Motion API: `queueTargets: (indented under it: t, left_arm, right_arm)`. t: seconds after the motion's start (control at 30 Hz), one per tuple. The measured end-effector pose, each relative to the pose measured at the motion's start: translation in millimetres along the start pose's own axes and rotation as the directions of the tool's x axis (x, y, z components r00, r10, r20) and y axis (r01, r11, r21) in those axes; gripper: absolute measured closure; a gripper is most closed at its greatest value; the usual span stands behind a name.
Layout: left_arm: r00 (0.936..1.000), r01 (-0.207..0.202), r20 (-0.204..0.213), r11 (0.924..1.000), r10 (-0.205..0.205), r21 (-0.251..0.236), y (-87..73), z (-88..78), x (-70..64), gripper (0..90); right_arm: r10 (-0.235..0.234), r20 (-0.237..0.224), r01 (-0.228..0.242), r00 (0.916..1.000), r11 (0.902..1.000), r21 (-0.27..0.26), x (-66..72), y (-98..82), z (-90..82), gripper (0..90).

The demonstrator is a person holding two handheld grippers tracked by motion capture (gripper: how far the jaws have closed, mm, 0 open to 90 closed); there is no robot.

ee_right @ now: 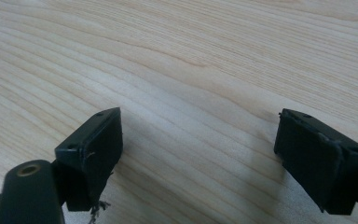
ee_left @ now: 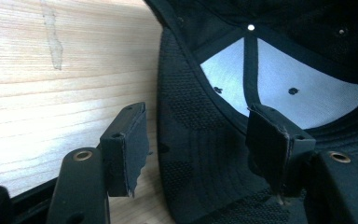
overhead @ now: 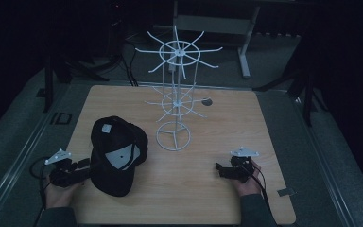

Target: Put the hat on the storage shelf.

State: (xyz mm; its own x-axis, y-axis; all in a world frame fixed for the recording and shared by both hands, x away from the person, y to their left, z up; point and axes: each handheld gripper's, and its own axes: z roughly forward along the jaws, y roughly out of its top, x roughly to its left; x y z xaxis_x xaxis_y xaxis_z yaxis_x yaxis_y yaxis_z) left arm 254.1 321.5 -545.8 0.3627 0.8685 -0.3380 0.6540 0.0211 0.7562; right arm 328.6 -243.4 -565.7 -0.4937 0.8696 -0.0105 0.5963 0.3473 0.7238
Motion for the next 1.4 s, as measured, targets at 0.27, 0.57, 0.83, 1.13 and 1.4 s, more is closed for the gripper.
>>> queueTargets:
  t: [0.27,0.57,0.83,1.13,1.4]
  left_arm:
    - [0.9998,-0.009,0.016,0.9999,0.009,0.011,-0.9,-0.2,-4.3,41.0]
    - [0.9974,-0.043,0.060,0.9984,0.041,0.035,-2.6,-0.3,-15.5,43.3]
    - [0.9894,-0.093,0.119,0.9925,0.083,0.080,-6.6,5.0,-29.5,43.8]
    - [0.9721,-0.164,0.188,0.9794,0.140,0.117,-6.5,15.4,-41.4,46.4]
    - [0.9581,-0.214,0.227,0.9636,0.175,0.160,-5.8,30.4,-55.1,45.7]
  right_arm:
    - [0.000,0.000,0.000,1.0000,1.0000,0.000,0.0,0.0,0.0,15.0]
    - [0.000,0.000,0.000,1.0000,1.0000,0.000,0.0,0.0,0.0,15.0]
    - [0.000,-0.001,0.000,1.0000,1.0000,0.000,0.0,0.0,0.0,15.0]
    - [0.000,-0.001,0.000,1.0000,1.0000,0.000,0.0,0.0,0.0,15.0]
    - [-0.001,-0.001,0.001,1.0000,1.0000,0.000,0.0,0.0,0.0,15.0]
